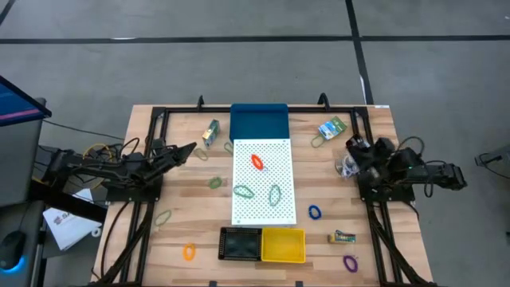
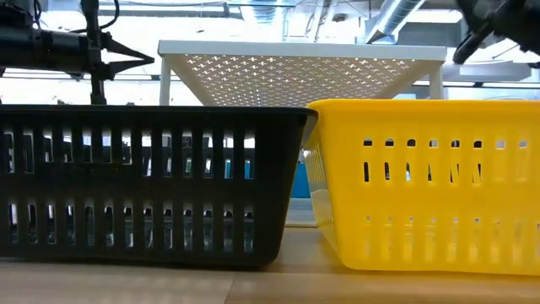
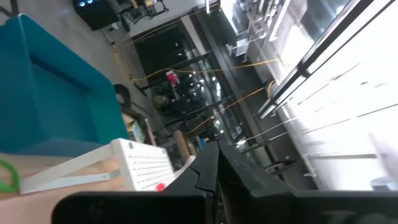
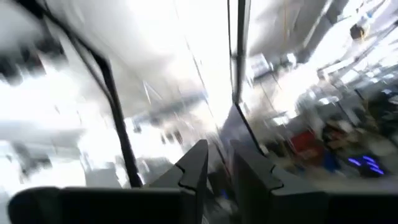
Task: Pick & Place Office Desk Supplies
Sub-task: Put the crayon box into the blue bin
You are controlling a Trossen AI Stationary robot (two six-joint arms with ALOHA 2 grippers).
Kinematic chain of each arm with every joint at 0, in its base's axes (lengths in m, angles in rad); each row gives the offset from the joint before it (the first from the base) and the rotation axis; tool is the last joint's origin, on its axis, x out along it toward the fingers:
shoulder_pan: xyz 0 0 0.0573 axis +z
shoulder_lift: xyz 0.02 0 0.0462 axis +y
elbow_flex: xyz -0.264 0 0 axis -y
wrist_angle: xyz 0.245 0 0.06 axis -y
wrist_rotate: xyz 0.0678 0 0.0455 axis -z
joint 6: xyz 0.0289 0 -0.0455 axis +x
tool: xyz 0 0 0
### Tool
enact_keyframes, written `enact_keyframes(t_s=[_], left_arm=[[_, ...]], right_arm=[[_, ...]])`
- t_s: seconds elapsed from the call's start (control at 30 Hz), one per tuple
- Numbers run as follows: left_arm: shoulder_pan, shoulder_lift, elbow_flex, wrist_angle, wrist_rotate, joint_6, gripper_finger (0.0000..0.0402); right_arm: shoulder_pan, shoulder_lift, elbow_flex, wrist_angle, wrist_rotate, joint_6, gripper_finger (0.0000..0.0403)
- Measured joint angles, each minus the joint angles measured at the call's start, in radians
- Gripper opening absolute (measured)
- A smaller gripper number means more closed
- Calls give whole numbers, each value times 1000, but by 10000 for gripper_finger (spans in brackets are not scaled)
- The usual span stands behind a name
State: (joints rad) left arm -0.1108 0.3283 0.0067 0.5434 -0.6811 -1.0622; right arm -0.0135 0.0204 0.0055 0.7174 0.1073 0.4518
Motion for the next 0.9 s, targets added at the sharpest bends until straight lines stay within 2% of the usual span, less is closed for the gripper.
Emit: enact_keyframes(t_s=[0.1, 0.27, 0.43, 0.67, 0.9], left_arm=[[0, 33, 0, 1, 7, 2, 1], [0, 90, 0, 74, 63, 2, 1], [16, 126, 0, 165, 47, 36, 1], [21, 125, 0, 174, 60, 113, 6], [21, 125, 0, 174, 68, 146, 66]], right_arm=[[0, 2, 0, 89, 62, 101, 64], [0, 1, 44, 130, 64, 259, 64], [-3, 1, 107, 117, 78, 254, 64], [-2, 1, 177, 23, 149, 198, 64], [-1, 69, 258, -29, 151, 192, 64]])
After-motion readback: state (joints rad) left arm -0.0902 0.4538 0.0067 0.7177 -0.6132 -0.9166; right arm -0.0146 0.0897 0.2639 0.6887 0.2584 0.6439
